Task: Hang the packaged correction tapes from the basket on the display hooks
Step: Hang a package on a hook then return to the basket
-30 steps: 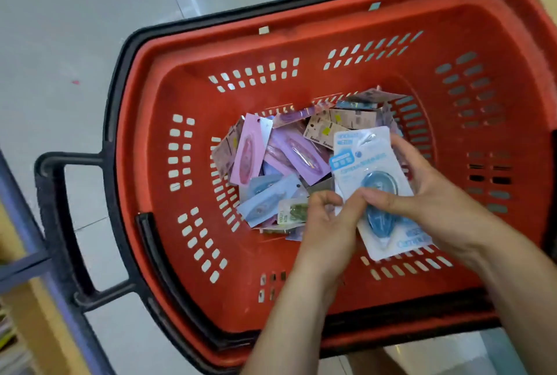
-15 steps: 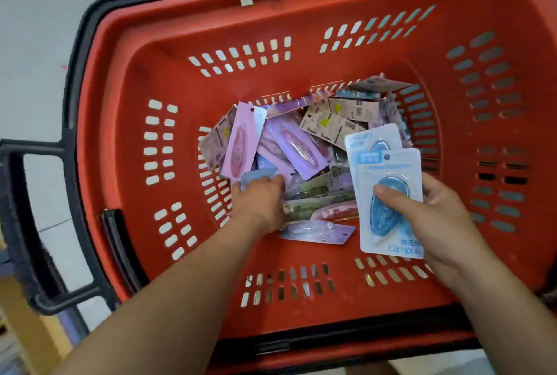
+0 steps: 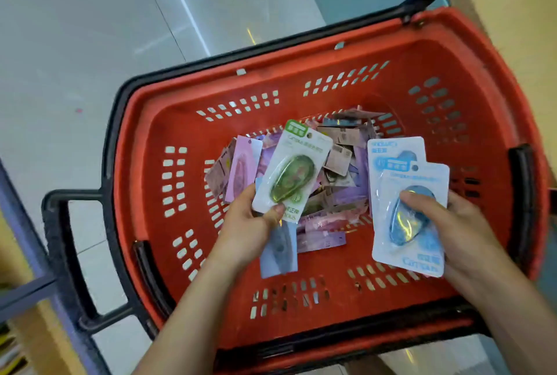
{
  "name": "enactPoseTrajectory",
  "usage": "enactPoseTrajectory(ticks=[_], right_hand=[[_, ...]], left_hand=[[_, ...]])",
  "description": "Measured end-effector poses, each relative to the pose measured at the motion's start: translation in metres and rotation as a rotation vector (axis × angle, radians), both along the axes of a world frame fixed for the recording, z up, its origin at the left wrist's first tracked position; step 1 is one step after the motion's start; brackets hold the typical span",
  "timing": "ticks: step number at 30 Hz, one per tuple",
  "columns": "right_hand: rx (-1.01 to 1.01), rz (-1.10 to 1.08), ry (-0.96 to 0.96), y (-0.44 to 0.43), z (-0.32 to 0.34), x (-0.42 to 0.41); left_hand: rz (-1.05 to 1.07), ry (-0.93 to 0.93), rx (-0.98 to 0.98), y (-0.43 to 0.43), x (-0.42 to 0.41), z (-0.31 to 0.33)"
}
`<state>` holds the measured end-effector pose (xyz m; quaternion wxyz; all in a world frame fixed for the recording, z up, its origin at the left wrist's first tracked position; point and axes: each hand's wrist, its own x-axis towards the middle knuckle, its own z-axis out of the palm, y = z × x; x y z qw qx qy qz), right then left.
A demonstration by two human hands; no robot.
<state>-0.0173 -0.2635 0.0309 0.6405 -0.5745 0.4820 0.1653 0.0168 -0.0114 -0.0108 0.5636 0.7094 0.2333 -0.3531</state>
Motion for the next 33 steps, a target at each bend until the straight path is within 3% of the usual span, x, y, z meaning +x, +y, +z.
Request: enactPoseTrajectory(ticks=[5, 11, 17, 20, 25, 30, 33], right_hand=[[-0.060, 0.082, -0.139, 0.025, 0.034, 0.008], [0.009, 0.315, -0.297, 0.046, 0.072, 0.031], [0.036, 0.256, -0.362, 0.064, 0.101, 0.042], [-0.007, 0.330, -0.389, 0.065, 0.113, 0.046], [0.002, 0.310, -0.337, 0.056, 0.131, 0.045], [0.163, 0.176, -0.327, 0.048, 0.162, 0.041], [0.303, 0.130, -0.295, 0.061, 0.172, 0.037]], left_hand=[[0.313, 0.047, -0.270, -0.005, -0.005, 0.056], [0.282, 0.025, -0.432, -0.013, -0.004, 0.109], [0.258, 0.027, -0.423, -0.021, -0.001, 0.137], [0.240, 0.013, -0.403, -0.017, 0.001, 0.150], [0.320, -0.101, -0.258, -0.004, 0.002, 0.174], [0.323, -0.184, -0.092, 0.001, 0.002, 0.192], [0.301, -0.141, -0.111, -0.017, -0.002, 0.202]])
